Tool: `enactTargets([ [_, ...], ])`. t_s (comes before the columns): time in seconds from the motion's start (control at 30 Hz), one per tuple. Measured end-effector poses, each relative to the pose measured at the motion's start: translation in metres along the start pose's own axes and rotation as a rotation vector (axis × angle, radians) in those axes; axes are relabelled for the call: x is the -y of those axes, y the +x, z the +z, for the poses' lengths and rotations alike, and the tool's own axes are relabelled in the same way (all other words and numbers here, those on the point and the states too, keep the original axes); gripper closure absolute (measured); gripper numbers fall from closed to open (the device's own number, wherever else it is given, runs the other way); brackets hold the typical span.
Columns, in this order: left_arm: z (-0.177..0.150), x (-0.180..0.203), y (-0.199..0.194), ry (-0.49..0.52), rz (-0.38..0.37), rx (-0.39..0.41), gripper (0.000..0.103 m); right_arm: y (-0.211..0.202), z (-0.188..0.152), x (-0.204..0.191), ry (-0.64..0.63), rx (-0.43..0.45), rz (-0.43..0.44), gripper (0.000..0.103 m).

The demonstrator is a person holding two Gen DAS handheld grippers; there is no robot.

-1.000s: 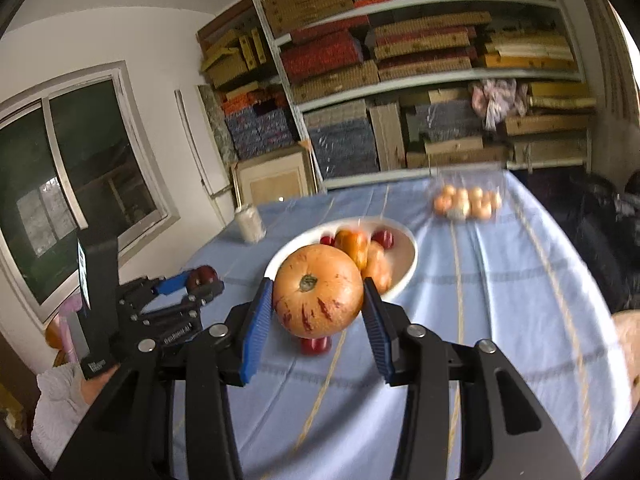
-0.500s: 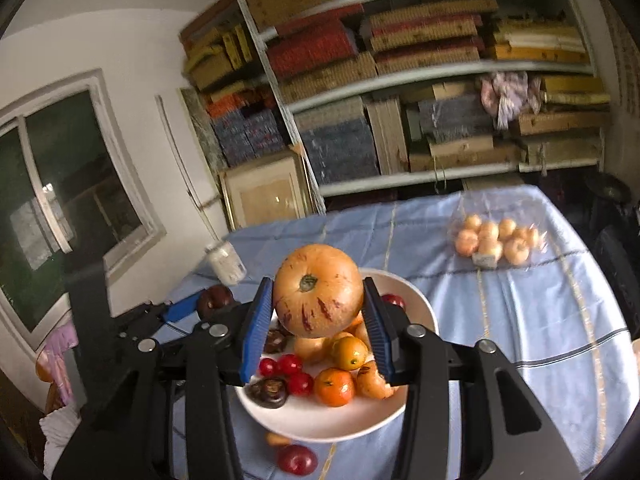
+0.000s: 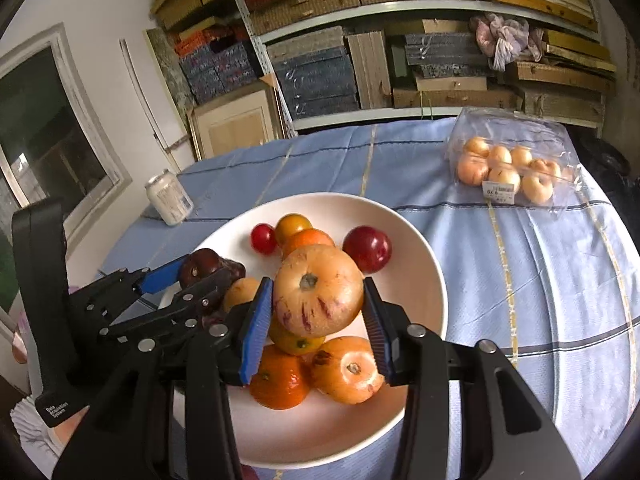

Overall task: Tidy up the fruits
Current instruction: 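Carry both tomatoes over the plate and open both tools, then move both tools back toward the last two fruits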

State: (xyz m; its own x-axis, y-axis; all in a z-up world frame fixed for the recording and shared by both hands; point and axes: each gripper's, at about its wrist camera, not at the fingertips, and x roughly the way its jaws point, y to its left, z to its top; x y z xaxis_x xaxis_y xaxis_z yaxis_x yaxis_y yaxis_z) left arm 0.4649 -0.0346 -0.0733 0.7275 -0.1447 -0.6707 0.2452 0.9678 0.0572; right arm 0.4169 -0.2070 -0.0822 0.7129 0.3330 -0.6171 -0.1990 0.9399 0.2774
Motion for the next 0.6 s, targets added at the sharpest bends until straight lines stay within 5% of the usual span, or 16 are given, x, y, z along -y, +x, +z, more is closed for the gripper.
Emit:
enactTargets([
  [0.43, 0.003, 0.001, 0.008, -0.007, 0.017, 0.024, 0.055, 0.011, -0.004, 0.004, -0.015, 0.011, -0.037, 0.059],
  [0.5, 0.003, 0.000, 0.010, -0.012, 0.021, 0.028, 0.040, 0.013, -0.005, 0.006, -0.011, 0.011, -0.035, 0.059],
  [0.6, 0.002, -0.001, 0.011, -0.024, 0.022, 0.033, 0.033, 0.014, -0.005, 0.006, -0.012, 0.015, -0.041, 0.059],
])
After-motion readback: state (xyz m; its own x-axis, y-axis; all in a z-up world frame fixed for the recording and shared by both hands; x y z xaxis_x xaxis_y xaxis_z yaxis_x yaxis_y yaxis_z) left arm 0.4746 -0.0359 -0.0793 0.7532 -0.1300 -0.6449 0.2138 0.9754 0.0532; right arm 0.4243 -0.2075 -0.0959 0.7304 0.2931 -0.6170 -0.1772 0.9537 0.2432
